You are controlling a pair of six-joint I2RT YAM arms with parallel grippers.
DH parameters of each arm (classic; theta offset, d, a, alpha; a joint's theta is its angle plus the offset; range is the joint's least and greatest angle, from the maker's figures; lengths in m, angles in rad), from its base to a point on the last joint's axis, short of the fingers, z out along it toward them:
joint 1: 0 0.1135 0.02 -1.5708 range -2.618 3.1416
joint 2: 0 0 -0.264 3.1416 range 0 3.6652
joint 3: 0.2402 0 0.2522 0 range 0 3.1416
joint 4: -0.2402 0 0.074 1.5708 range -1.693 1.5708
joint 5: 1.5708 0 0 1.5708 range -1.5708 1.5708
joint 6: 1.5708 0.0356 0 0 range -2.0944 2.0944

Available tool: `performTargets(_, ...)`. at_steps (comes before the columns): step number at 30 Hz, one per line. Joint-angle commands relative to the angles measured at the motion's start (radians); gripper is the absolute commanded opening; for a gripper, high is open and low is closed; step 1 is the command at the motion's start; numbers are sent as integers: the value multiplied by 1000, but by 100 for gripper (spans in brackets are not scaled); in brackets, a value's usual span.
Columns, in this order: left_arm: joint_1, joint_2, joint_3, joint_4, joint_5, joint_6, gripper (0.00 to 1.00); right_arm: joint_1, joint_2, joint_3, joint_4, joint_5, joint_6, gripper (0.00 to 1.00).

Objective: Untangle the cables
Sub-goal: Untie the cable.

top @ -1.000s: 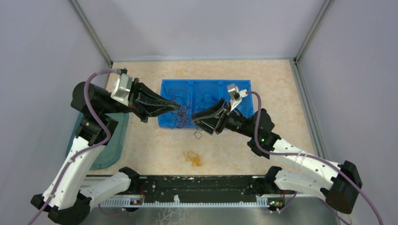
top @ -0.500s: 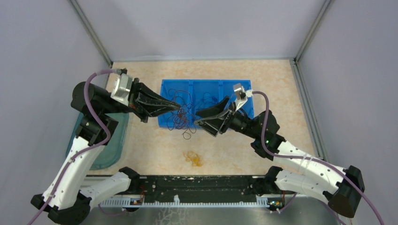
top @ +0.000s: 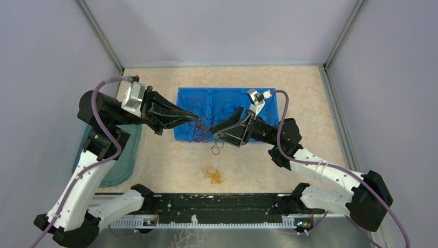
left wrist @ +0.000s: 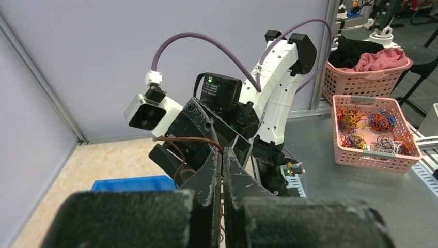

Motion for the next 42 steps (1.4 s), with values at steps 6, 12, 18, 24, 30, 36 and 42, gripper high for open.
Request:
performTargets(6,5,-12,-1,21,25,8,0,-33,18,2,214,-80,183,51)
performTargets(12,5,-14,-1,20,29,13,0,-33,40,6,235,-73,203,47)
performTargets(18,5,-14,-5,22,38,19,0,-33,74,-7,311,-39,259,45)
performTargets(24,5,-10,-5,24,43,19,0,-33,102,-40,404,13,308,44)
performTargets(30,4,-14,-4,22,47,19,0,-33,102,-57,389,63,324,24)
performTargets(36,5,-15,-6,22,51,20,0,-33,108,-56,387,75,339,23)
performTargets(42,5,-21,-2,8,41,47,0,-33,45,-104,283,144,262,0)
